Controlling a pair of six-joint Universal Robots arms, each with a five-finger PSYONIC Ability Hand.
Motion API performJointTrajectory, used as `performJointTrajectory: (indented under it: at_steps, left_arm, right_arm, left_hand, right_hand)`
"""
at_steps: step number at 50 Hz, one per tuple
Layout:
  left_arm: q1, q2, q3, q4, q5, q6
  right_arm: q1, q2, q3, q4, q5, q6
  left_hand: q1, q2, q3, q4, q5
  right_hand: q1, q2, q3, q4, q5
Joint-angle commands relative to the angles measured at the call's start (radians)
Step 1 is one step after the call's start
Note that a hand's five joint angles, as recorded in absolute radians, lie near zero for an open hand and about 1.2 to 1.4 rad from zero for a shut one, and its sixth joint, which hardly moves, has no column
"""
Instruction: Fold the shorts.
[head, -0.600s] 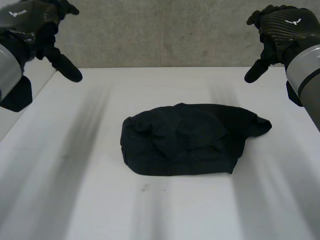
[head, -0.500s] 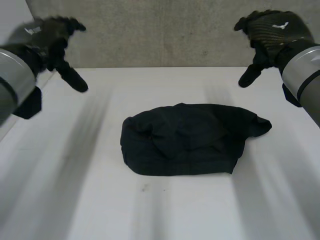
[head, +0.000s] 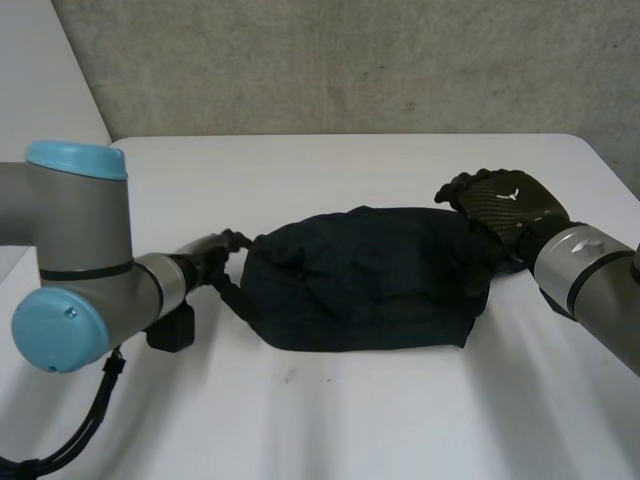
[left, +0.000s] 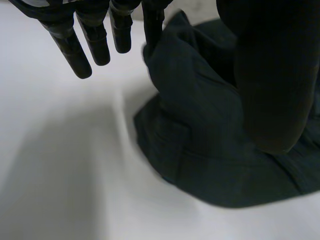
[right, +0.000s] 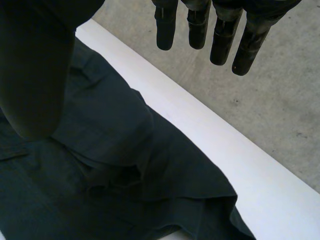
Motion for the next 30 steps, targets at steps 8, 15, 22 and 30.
performJointTrajectory:
  at_steps: [8, 15, 22, 30]
  left_arm:
    - [-0.074, -0.204, 0.183, 0.001, -0.164, 0.007]
    - [-0.060, -0.153, 0.221, 0.011, -0.400, 0.032]
    - [0.123, 0.094, 0.232, 0.110, -0.404, 0.162]
    - [0.116, 0.233, 0.276, 0.325, -0.391, 0.381]
  right_arm:
    - [0.013, -0.001, 0.062, -0.043, 0.001, 0.000]
    - [0.015, -0.001, 0.079, -0.062, 0.002, -0.001]
    - [0.016, -0.001, 0.076, -0.063, 0.001, -0.002]
    - [0.016, 0.019, 0.071, -0.063, 0.002, -0.002]
  left_hand:
    - [1.032, 1.028, 1.018, 1.028, 1.012]
    - [1.193, 1.189, 1.179, 1.189, 1.173]
    - [1.193, 1.189, 1.179, 1.189, 1.173]
    - [1.193, 1.189, 1.179, 1.189, 1.173]
  right_hand:
    - [-0.032, -0.050, -0.041, -0.062, -0.072]
    - [-0.032, -0.050, -0.041, -0.062, -0.072]
    - [-0.032, -0.050, -0.041, -0.062, -0.072]
    - [-0.032, -0.050, -0.041, -0.062, -0.072]
